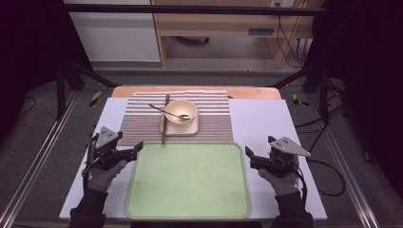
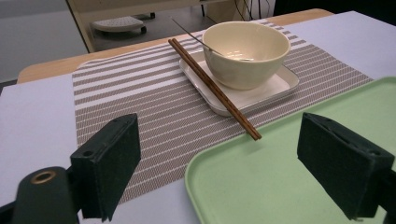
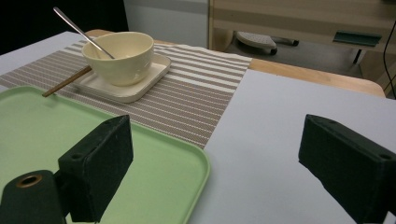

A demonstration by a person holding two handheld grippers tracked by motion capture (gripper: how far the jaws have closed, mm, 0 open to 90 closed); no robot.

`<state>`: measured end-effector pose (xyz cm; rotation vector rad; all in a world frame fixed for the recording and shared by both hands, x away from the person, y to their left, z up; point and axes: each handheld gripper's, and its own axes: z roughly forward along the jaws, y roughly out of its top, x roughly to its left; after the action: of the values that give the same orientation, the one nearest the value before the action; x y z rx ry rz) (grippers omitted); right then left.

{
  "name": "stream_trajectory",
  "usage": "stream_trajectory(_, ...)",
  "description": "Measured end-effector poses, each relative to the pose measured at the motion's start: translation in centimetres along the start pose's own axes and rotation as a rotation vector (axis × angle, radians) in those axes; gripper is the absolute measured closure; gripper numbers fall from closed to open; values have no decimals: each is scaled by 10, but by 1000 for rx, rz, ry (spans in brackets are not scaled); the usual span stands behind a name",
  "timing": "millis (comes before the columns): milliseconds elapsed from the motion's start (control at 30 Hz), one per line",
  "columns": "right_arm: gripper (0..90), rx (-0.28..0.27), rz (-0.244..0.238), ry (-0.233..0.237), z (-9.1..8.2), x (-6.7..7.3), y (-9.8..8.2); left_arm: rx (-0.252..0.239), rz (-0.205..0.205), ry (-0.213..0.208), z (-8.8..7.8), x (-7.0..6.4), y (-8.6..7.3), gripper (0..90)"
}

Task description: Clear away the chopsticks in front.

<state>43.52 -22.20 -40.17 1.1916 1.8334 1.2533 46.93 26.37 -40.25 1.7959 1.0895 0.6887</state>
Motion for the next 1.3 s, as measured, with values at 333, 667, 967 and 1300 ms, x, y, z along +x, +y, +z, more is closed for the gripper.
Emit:
stream_trajectory(333, 106, 5, -10, -9, 1, 2, 1, 9, -10, 15, 23, 3, 17, 168)
stream_trajectory(667, 109, 13, -11, -10, 3, 3, 0, 74, 18, 16, 57, -3, 26, 182)
stream_trajectory(967, 110, 14, -11, -16, 4, 2, 0, 98, 17, 19, 81, -5, 27, 244)
stream_trajectory(1300, 110, 23, -12, -19, 5, 2, -1, 152, 23, 23, 115, -2, 25, 386)
